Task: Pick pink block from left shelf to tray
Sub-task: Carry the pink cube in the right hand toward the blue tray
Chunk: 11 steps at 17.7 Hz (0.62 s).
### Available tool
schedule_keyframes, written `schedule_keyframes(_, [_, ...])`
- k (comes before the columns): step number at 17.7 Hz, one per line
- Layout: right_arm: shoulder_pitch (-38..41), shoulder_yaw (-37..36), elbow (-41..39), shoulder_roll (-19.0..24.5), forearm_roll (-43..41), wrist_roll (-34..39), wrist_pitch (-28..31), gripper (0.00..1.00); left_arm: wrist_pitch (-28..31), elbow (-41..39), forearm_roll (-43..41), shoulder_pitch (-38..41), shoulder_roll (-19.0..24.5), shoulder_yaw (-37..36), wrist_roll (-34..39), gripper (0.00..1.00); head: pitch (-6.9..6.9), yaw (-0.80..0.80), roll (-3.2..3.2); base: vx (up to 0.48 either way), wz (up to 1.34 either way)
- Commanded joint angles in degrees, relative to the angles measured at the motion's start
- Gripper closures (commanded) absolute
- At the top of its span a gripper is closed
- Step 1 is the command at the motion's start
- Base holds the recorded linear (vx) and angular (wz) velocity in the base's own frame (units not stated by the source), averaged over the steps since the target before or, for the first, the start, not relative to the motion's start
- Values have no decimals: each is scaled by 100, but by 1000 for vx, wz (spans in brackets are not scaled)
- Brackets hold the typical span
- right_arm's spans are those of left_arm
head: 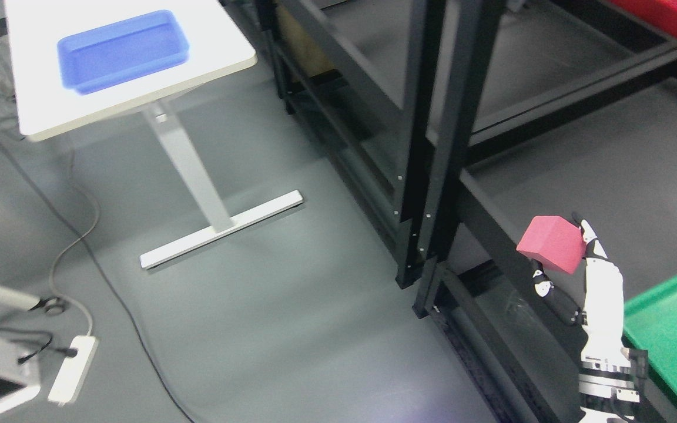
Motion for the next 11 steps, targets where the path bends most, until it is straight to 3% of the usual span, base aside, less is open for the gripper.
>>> schedule_keyframes(1, [163, -146, -405, -131, -28, 88, 34, 98, 3, 0, -9, 53, 100, 0, 5, 0, 0, 0, 0, -182, 994])
schedule_keyframes(11, [233, -103, -397, -149, -27, 114, 8, 98, 3, 0, -9, 53, 100, 0, 5, 0, 0, 0, 0, -139, 878])
